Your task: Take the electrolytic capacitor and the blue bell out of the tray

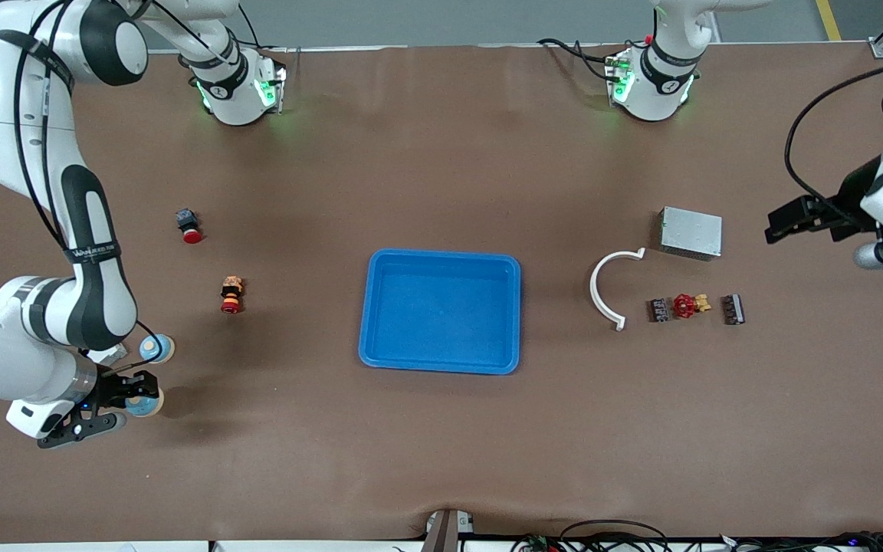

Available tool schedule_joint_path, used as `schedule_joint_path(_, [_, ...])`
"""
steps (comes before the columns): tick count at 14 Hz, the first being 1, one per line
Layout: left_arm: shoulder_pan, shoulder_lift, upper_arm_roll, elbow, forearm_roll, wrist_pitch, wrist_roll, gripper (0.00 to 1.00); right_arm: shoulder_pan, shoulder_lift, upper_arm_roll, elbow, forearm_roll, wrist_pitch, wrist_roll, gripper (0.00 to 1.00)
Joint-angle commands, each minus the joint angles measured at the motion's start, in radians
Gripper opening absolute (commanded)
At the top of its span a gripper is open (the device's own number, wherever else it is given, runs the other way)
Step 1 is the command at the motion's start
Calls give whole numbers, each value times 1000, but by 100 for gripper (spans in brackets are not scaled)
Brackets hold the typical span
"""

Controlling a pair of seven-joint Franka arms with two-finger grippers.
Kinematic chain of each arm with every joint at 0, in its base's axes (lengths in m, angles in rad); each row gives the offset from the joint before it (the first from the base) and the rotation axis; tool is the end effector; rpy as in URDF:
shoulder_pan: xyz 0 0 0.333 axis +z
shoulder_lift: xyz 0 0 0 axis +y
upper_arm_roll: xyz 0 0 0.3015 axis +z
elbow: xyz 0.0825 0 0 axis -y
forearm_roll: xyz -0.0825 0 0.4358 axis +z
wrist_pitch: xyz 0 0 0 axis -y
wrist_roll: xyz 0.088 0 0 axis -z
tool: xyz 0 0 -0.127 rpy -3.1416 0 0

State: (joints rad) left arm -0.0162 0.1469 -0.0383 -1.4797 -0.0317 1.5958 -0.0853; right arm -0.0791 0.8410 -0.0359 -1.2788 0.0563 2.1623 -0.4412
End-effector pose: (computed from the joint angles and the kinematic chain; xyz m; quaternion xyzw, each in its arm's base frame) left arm 0.6484 -0.0379 0.5477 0.9996 0.0162 -0.0166 0.0175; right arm 0.7837 -0.0816 0.1926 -0.9879 -0.1535 -0.0236 0.0041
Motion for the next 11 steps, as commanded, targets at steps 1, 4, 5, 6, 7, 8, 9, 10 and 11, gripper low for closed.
schedule_joint_path(1, [-1, 33, 2, 56, -17, -10, 19, 100, -30, 9, 19, 7, 11, 4, -39, 0])
schedule_joint_path(4, [9, -30, 0, -17, -17, 19, 70, 100, -47, 23, 19, 7, 13, 4, -63, 0])
schedule_joint_path(5, [7, -73, -3, -74, -19, 60, 70, 100, -51, 27, 19, 7, 13, 4, -67, 0])
schedule_joint_path(6, [7, -116, -17, -130, -17, 88, 62, 100, -53, 29, 21, 7, 13, 4, -67, 0])
schedule_joint_path(7, [9, -150, -35, -178, -17, 107, 49, 100, -54, 30, 21, 7, 13, 4, -67, 0])
schedule_joint_path(8, [13, -182, -44, -220, -16, 124, 45, 100, -54, 32, 21, 7, 13, 4, -68, 0])
schedule_joint_path(9, [15, -214, -44, -264, -16, 148, 45, 100, -54, 36, 21, 7, 13, 4, -74, 0])
schedule_joint_path(10, [16, -255, -44, -322, -14, 180, 45, 100, -56, 39, 21, 7, 13, 5, -83, 0])
schedule_joint_path(11, [18, -291, -46, -373, -14, 206, 45, 100, -62, 44, 21, 7, 13, 4, -83, 0])
